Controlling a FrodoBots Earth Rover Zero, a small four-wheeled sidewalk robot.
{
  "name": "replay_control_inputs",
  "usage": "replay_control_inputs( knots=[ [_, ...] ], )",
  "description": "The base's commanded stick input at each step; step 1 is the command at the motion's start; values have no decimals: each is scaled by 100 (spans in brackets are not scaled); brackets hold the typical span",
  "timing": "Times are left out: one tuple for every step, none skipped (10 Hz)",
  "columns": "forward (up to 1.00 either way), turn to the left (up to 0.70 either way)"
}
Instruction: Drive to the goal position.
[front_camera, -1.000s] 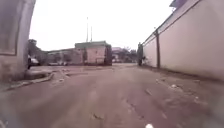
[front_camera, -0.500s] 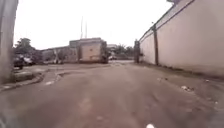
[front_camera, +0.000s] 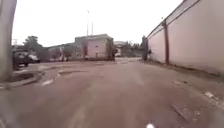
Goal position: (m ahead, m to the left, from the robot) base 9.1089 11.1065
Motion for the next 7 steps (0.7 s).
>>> replay_control_inputs(
  knots=[
    [100,12],
    [100,12],
    [100,12],
    [100,12],
    [100,12],
    [100,12],
    [100,12]
  ],
)
